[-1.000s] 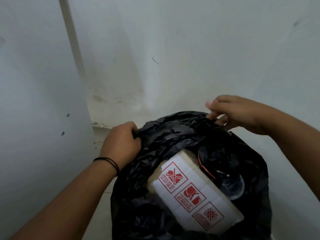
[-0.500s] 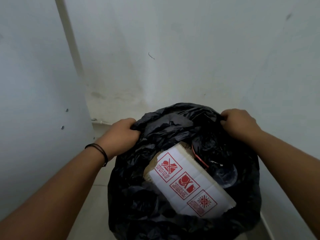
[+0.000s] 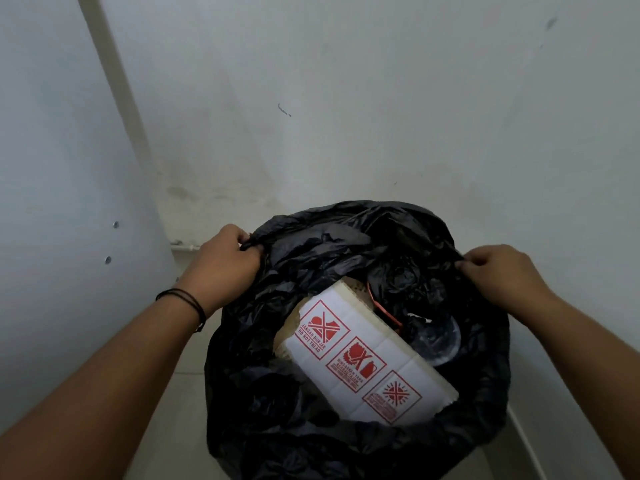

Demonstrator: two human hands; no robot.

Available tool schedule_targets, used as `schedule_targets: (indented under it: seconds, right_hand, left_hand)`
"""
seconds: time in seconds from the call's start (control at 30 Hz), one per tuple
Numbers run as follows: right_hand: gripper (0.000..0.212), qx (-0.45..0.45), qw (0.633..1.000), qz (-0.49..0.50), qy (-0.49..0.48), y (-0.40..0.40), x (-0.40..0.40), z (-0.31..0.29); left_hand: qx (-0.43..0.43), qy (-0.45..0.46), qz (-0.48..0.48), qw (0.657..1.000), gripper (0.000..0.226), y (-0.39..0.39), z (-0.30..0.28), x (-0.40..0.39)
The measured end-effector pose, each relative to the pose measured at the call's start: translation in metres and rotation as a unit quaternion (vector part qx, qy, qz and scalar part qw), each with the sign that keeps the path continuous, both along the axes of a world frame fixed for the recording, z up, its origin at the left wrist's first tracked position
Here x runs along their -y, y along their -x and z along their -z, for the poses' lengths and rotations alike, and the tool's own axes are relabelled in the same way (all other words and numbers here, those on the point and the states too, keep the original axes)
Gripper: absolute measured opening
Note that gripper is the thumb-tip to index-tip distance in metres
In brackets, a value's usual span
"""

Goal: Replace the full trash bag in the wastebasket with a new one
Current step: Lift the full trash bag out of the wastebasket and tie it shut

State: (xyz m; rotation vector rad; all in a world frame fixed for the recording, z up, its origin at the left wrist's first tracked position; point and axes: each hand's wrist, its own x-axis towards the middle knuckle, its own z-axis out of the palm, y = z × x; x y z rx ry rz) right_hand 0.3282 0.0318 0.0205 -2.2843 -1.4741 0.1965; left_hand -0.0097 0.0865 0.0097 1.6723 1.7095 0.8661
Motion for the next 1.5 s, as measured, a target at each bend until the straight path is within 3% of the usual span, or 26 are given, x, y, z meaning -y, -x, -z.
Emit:
schedule_targets:
  seconds: [0.17, 0.23, 0.27, 0.33, 0.4, 0.47, 0.53, 0.67, 0.73, 0.8, 0.83, 0.87, 0.93, 1.0, 1.1, 1.17, 1.23, 1.33, 1.4, 1.5]
  right_hand:
    - [0.034, 0.072, 0.984, -0.013, -0.160, 0.020, 0.015, -0.029]
    - [0.025, 0.076, 0.968, -0.143, -0.190, 0.046, 0.041, -0.041]
    - [0.033, 0.050, 0.961, -0.237, -0.133, 0.061, 0.060, -0.045]
    - [0.054, 0.011, 0.924, -0.376, 0.071, 0.091, 0.097, -0.042]
    - [0.065, 0.085, 0.877, -0.434, 0.189, 0.103, 0.124, -0.028]
    - [0.050, 0.169, 0.853, -0.469, 0.153, 0.105, 0.134, -0.015]
    - [0.033, 0.200, 0.857, -0.461, 0.112, 0.105, 0.134, -0.014]
    - [0.018, 0.149, 0.870, -0.456, 0.113, 0.096, 0.132, -0.014]
    - [0.018, 0.118, 0.883, -0.444, 0.096, 0.090, 0.131, -0.016]
    - [0.020, 0.081, 0.904, -0.418, 0.046, 0.083, 0.129, -0.018]
    - [0.020, 0.065, 0.913, -0.403, 0.014, 0.081, 0.127, -0.018]
    - [0.020, 0.056, 0.921, -0.386, -0.012, 0.079, 0.125, -0.017]
    - [0.019, 0.032, 0.937, -0.345, -0.051, 0.075, 0.122, -0.015]
    - [0.019, -0.009, 0.951, -0.296, -0.091, 0.074, 0.120, -0.013]
    - [0.021, -0.069, 0.957, -0.248, -0.133, 0.074, 0.122, -0.012]
    - [0.015, -0.096, 0.955, -0.245, -0.135, 0.075, 0.126, -0.015]
    - [0.006, -0.070, 0.948, -0.271, -0.154, 0.076, 0.132, -0.023]
    - [0.044, 0.066, 0.935, -0.340, -0.076, 0.081, 0.142, -0.031]
    - [0.055, 0.171, 0.923, -0.343, 0.021, 0.087, 0.145, -0.025]
    - [0.036, 0.193, 0.925, -0.326, 0.018, 0.083, 0.142, -0.011]
  left_hand:
    - [-0.059, 0.011, 0.002, 0.998, 0.017, 0.003, -0.005, 0.003]
    - [-0.077, -0.005, -0.009, 0.997, 0.009, 0.006, -0.006, 0.005]
    - [-0.070, -0.014, -0.026, 0.997, 0.005, 0.008, -0.008, 0.005]
    - [-0.017, -0.023, -0.070, 0.997, 0.006, 0.009, -0.013, 0.007]
    - [0.075, -0.005, -0.086, 0.993, 0.006, 0.009, -0.023, 0.009]
    - [0.174, 0.031, -0.068, 0.982, 0.004, 0.011, -0.040, 0.014]
    - [0.273, 0.032, -0.046, 0.960, 0.004, 0.016, -0.061, 0.020]
    - [0.341, -0.079, -0.018, 0.937, 0.028, 0.023, -0.105, 0.039]
    - [0.299, -0.118, 0.020, 0.947, 0.039, 0.020, -0.119, 0.052]
    - [0.090, -0.182, 0.030, 0.979, 0.054, 0.014, -0.125, 0.071]
    - [-0.045, -0.240, 0.026, 0.969, 0.062, 0.010, -0.124, 0.084]
    - [-0.136, -0.315, 0.041, 0.938, 0.062, 0.006, -0.123, 0.099]
    - [-0.189, -0.392, 0.163, 0.886, 0.044, -0.009, -0.114, 0.133]
    - [-0.226, -0.353, 0.328, 0.847, 0.042, -0.020, -0.092, 0.162]
    - [-0.405, -0.309, 0.383, 0.771, 0.047, -0.031, -0.060, 0.172]
    - [-0.403, -0.305, 0.376, 0.777, 0.023, -0.035, -0.055, 0.165]
    - [-0.344, -0.312, 0.349, 0.814, 0.019, -0.039, -0.062, 0.156]
    - [-0.279, -0.304, 0.283, 0.866, 0.017, -0.043, -0.079, 0.141]
    - [-0.259, -0.306, 0.251, 0.881, 0.010, -0.048, -0.086, 0.135]
    - [-0.243, -0.328, 0.221, 0.886, 0.008, -0.053, -0.087, 0.135]
